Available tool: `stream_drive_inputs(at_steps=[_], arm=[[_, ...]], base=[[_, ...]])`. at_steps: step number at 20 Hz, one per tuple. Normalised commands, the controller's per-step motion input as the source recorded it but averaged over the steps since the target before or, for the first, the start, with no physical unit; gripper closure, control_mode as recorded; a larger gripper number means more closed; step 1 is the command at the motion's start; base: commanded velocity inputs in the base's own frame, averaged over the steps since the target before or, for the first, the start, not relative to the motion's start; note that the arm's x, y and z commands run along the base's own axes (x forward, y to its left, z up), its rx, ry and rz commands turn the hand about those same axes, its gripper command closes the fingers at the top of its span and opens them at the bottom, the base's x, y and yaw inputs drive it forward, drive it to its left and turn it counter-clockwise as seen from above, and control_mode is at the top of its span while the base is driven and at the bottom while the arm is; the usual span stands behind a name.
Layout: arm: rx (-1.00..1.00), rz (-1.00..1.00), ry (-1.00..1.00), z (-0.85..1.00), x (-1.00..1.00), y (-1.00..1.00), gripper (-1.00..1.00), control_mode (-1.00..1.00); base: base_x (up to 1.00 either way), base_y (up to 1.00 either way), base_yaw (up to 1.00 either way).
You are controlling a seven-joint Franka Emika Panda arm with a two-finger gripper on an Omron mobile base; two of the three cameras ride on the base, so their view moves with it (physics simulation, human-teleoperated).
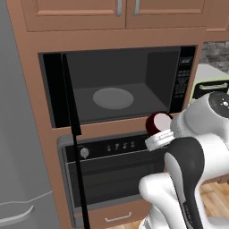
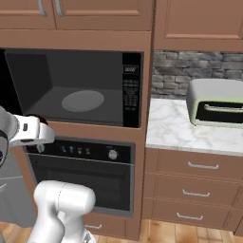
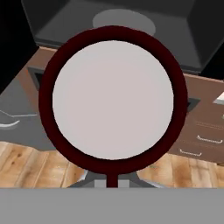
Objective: Pick the mug from the counter and place it inside the microwave. Then close the microwave.
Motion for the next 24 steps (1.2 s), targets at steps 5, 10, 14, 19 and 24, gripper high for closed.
stream_drive_inputs(at_steps=[5, 10, 14, 19, 24], arm=[[0.09, -0.11, -0.15, 0.0, 0.47, 0.11, 1.0, -1.0], [0.19, -0.01, 0.0, 0.18, 0.14, -0.09, 1.0, -1.0], [0.15, 0.0, 0.04, 0.01, 0.02, -0.04, 1.0, -1.0], [-0.04, 0.0, 0.12, 0.17, 0.13, 0.02, 1.0, -1.0], [-0.15, 0.0, 0.15, 0.09, 0.28, 0.11, 1.0, -1.0]], base=[[0.0, 0.0, 0.0], [0.0, 0.0, 0.0], [0.0, 0.0, 0.0], [0.0, 0.0, 0.0], [0.0, 0.0, 0.0]])
